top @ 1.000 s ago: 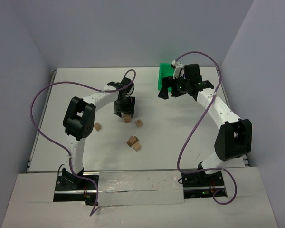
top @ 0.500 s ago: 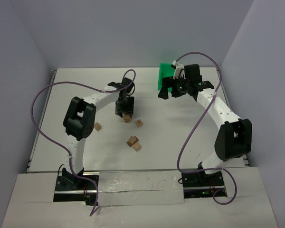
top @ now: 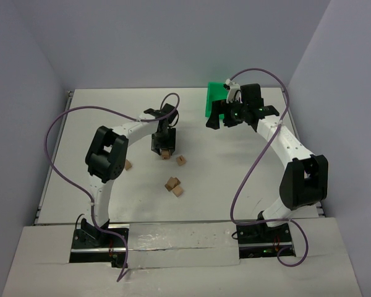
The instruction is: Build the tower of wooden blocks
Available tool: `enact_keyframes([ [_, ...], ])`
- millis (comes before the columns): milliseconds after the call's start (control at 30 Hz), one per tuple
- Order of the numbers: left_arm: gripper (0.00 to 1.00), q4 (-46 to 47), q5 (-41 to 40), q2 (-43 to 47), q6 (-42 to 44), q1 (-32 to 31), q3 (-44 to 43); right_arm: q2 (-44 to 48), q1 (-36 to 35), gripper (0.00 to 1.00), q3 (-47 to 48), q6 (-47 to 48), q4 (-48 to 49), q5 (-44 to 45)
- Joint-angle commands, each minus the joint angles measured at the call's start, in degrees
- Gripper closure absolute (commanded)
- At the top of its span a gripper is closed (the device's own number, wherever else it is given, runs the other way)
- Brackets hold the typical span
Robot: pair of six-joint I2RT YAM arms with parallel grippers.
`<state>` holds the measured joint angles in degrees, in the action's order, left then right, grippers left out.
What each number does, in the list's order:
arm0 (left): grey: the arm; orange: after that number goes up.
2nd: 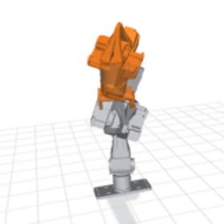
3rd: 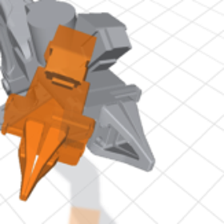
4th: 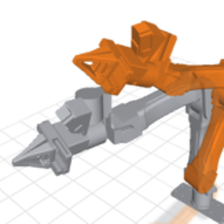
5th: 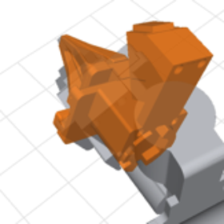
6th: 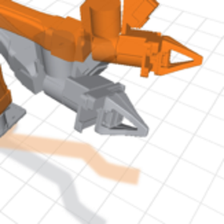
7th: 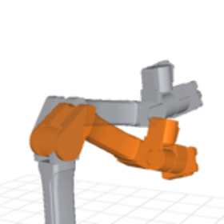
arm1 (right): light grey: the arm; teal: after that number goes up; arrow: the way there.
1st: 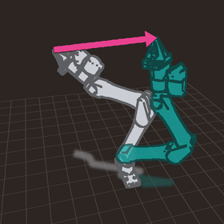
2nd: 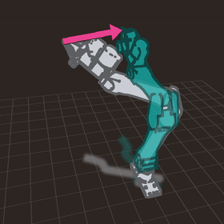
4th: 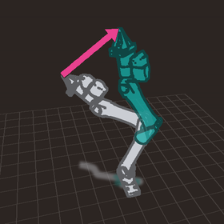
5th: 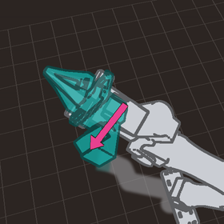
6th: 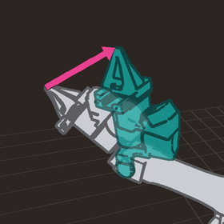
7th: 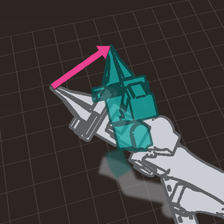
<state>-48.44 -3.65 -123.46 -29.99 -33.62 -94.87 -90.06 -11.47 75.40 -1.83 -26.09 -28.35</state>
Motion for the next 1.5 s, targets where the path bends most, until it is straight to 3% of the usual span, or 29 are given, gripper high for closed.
enact_keyframes([
  [0, 0.41, -0.48, -1.01, -0.47, -1.12, -0.13, -2.07, 0.89, 0.74, 0.00, -0.39, -0.51, 2.93, -1.15],
  [467, 0.51, -1.04, -0.03, -1.61, -0.42, -0.13, -3.88, 0.50, 0.97, 0.00, -0.78, -0.63, 3.32, -1.67],
  [633, 0.60, -0.95, 0.66, -1.43, -0.68, -0.48, -3.57, 0.33, 1.01, 0.00, -0.78, -0.72, 3.41, -1.89],
  [1067, 0.68, -0.69, 0.56, -1.14, -0.77, -0.98, -2.69, 0.33, 1.27, 0.00, -0.86, -0.81, 3.59, -2.19],
  [1467, 0.87, -1.06, -0.48, -2.31, -1.91, -1.98, -3.02, 0.24, 1.54, 0.00, -0.95, -0.99, 3.59, -2.41],
])
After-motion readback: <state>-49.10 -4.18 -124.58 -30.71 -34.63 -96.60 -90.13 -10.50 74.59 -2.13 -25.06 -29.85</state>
